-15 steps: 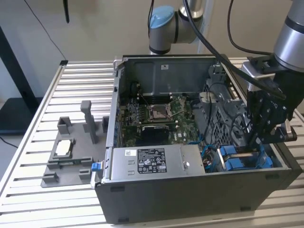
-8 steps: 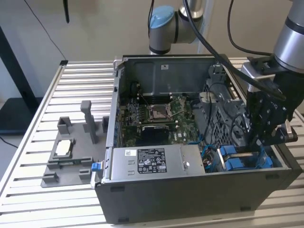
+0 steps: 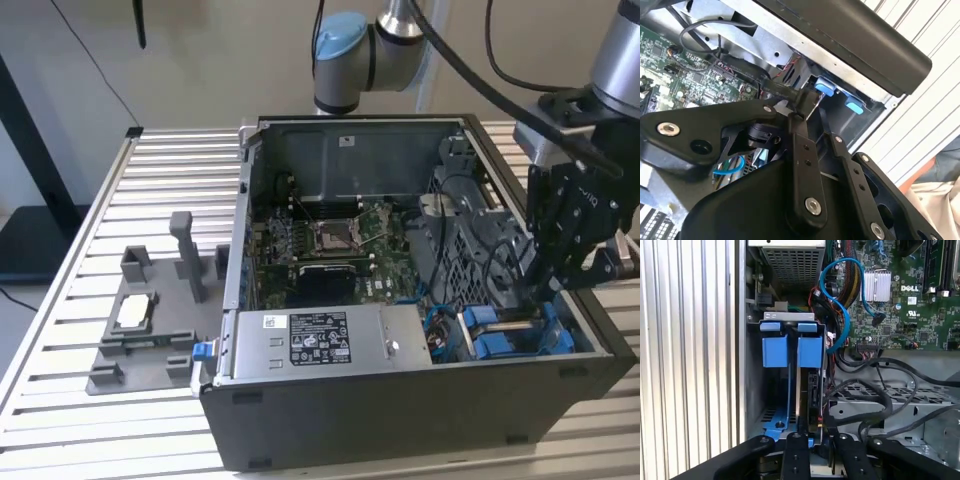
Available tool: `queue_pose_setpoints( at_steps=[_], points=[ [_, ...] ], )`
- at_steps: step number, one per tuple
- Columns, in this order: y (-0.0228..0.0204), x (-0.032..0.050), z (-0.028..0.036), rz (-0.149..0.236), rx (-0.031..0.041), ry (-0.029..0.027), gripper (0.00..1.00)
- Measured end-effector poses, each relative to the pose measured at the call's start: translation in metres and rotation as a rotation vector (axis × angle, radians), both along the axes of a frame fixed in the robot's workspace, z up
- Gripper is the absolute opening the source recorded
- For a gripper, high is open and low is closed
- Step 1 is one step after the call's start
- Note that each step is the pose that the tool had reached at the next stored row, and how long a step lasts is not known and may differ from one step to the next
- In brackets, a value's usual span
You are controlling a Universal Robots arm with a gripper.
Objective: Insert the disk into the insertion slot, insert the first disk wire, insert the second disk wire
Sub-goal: 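Insert the first disk wire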
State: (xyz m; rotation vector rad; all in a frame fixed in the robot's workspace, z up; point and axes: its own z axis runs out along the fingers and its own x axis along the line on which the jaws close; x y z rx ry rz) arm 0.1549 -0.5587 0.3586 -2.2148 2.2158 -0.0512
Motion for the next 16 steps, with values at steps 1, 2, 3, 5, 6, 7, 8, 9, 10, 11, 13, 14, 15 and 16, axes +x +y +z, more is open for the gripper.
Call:
queue_pose_setpoints(
  at_steps=[1,2,3,5,6,7,8,9,10,11,13,14,15,16],
  points=[
    [0.0,0.0,0.0036,0.0,0.0001,0.0,0.27],
    [0.0,0.0,0.0066,0.0,-0.0001,0.0,0.27],
    [0.0,0.0,0.0087,0.0,0.0003,0.0,0.27],
    [0.0,0.0,0.013,0.0,-0.0001,-0.0001,0.27],
    [0.0,0.0,0.0155,0.0,0.0,0.0,0.27],
    [0.0,0.0,0.018,0.0,0.0001,0.0,0.27],
    [0.0,0.0,0.0205,0.0,0.0001,0.0,0.27],
    [0.0,0.0,0.0226,0.0,0.0,0.0,0.27],
    [0.0,0.0,0.0252,0.0,-0.0002,0.0,0.27],
    [0.0,-0.0001,0.0277,0.0,0.0,-0.0001,0.27],
    [0.0,0.0,0.0334,0.0,0.0,0.0,0.27],
    [0.0,-0.0001,0.0348,0.0,0.0,0.0,0.27],
    [0.0,0.0,0.0351,0.0,0.0002,-0.0001,0.27],
    [0.0,0.0,0.0351,0.0,0.0002,0.0,0.27]
  ],
)
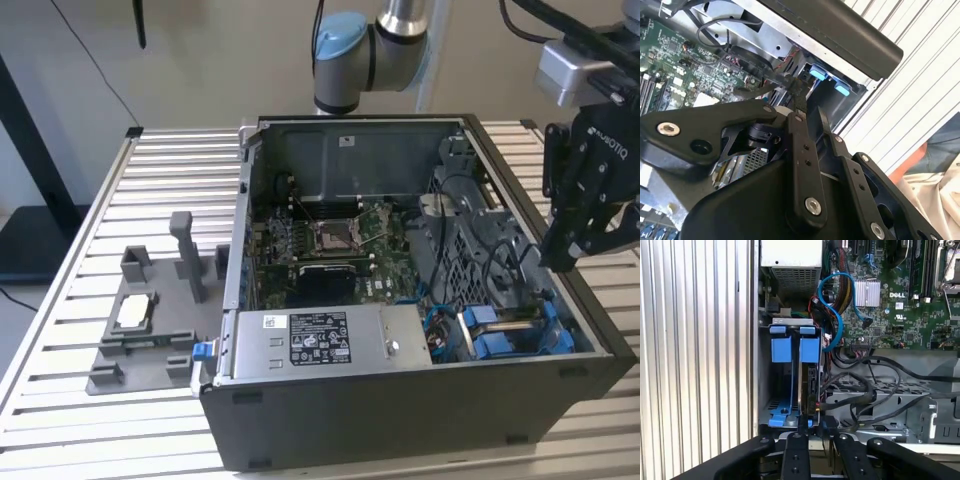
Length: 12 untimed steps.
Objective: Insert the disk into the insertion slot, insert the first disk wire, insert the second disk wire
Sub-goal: 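Insert the first disk wire, then insert the second disk wire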
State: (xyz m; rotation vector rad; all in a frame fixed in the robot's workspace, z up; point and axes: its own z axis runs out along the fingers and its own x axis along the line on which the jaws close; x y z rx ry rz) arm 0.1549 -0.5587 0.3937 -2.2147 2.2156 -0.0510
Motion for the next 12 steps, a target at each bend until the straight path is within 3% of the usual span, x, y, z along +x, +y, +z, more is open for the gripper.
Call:
queue_pose_setpoints(
  at_steps=[4,7,12],
  points=[
    [0.0,0.0008,0.0002,0.0,-0.0004,0.0003,0.27],
    [0.0,0.0056,0.0,0.0,0.0036,0.0077,0.27],
    [0.0,0.0109,-0.0009,0.0,0.038,0.0212,0.27]
  ],
)
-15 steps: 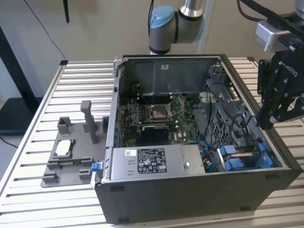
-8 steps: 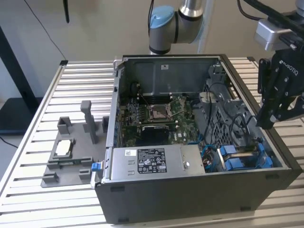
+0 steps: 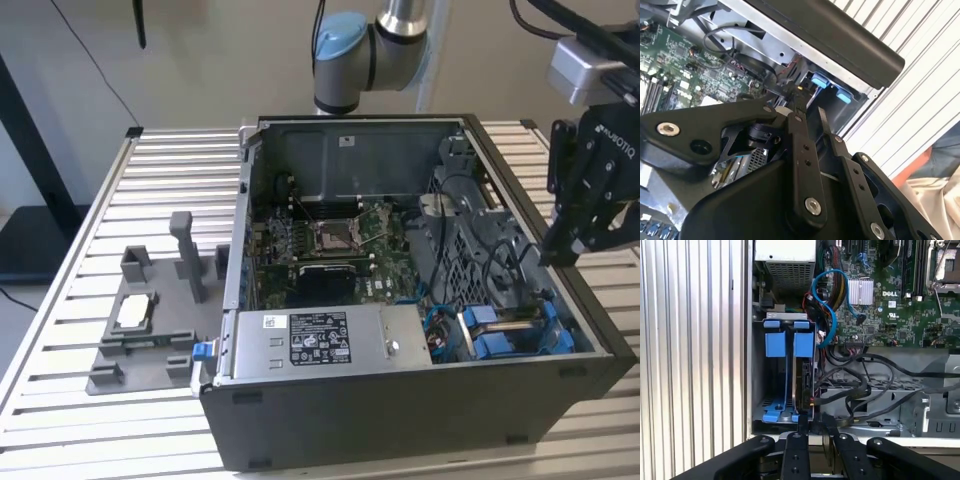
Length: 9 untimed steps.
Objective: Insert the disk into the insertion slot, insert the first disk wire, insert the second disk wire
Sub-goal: 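Insert the second disk wire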
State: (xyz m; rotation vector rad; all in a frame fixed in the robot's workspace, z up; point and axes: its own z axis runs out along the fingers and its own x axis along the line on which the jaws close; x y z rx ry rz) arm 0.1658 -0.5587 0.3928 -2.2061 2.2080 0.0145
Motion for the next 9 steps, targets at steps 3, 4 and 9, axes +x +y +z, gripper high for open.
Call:
queue_pose_setpoints(
  at_steps=[3,4,9],
  points=[
    [0.0,0.0008,-0.0013,-0.002,0.0086,0.0062,0.27],
    [0.0,0.0007,-0.0021,-0.005,0.0107,0.0074,0.27],
    [0.0,0.0009,-0.0061,-0.031,0.0189,0.0082,0.27]
  ],
)
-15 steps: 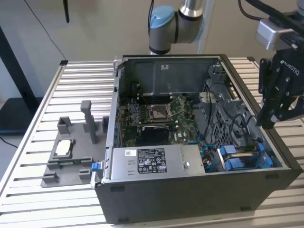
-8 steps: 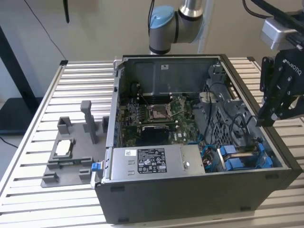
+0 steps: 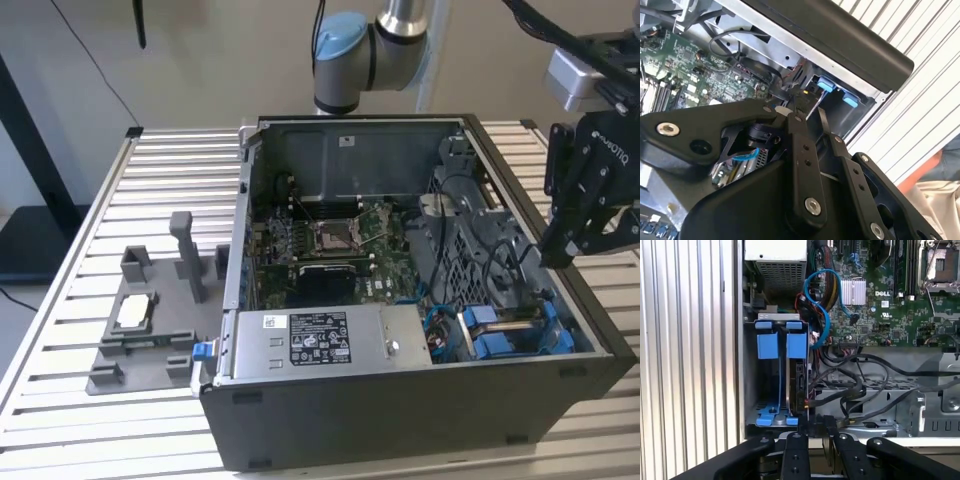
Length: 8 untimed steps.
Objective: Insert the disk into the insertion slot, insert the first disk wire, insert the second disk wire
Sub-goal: 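Insert the second disk wire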
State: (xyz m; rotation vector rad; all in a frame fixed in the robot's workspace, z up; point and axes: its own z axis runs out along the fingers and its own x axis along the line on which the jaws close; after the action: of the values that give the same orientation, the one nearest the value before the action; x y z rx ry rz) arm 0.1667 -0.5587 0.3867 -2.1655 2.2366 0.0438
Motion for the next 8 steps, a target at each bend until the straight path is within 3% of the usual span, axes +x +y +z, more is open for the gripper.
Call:
queue_pose_setpoints(
  at_steps=[3,6,8],
  points=[
    [0.0001,0.0,-0.0016,-0.016,0.0206,0.0,0.27],
    [0.0,0.0,-0.0022,-0.027,0.0499,0.0001,0.27],
    [-0.0003,0.0,-0.0021,-0.031,0.0557,0.0009,0.27]
  ],
)
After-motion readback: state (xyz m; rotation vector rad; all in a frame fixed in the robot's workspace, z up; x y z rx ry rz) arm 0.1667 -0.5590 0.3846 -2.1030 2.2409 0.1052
